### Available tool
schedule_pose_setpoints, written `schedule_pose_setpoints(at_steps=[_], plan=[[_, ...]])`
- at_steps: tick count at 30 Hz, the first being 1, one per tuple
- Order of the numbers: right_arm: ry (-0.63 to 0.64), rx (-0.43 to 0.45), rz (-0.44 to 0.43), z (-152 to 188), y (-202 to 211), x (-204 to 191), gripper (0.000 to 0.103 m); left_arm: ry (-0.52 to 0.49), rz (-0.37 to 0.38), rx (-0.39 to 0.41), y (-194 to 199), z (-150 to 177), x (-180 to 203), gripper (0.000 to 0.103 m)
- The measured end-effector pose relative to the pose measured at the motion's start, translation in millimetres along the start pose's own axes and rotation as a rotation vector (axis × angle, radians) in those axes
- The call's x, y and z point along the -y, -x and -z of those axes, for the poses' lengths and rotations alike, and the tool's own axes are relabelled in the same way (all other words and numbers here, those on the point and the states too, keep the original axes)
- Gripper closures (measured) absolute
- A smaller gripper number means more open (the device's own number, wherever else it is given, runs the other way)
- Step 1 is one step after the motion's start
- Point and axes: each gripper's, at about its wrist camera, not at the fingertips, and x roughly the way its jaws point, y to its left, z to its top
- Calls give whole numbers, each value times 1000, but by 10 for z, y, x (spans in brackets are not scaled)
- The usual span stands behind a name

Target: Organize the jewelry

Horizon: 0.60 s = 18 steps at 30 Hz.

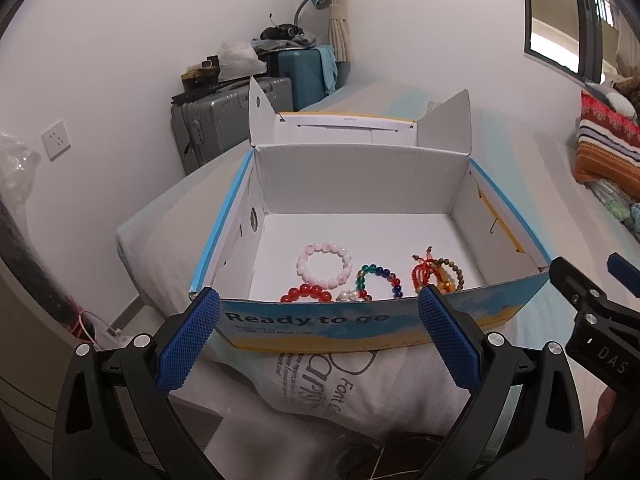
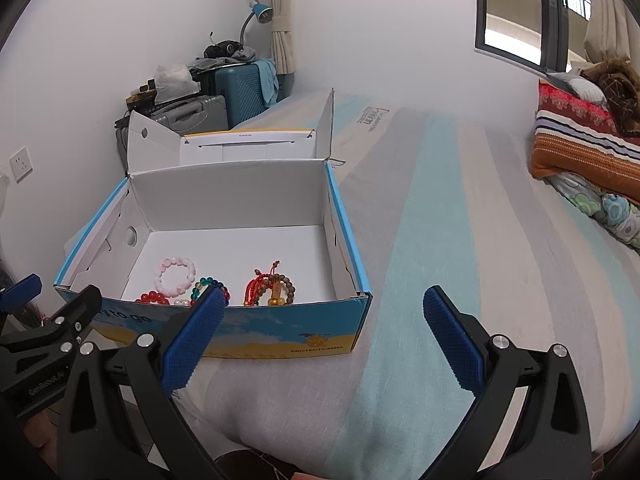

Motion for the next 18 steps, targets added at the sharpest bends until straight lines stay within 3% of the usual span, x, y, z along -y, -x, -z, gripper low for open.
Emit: schedule_pose_setpoints(at_steps=[18], plan=[[4,-16,1,29,-45,8,7,16,20,-3,-29,6,9,6]])
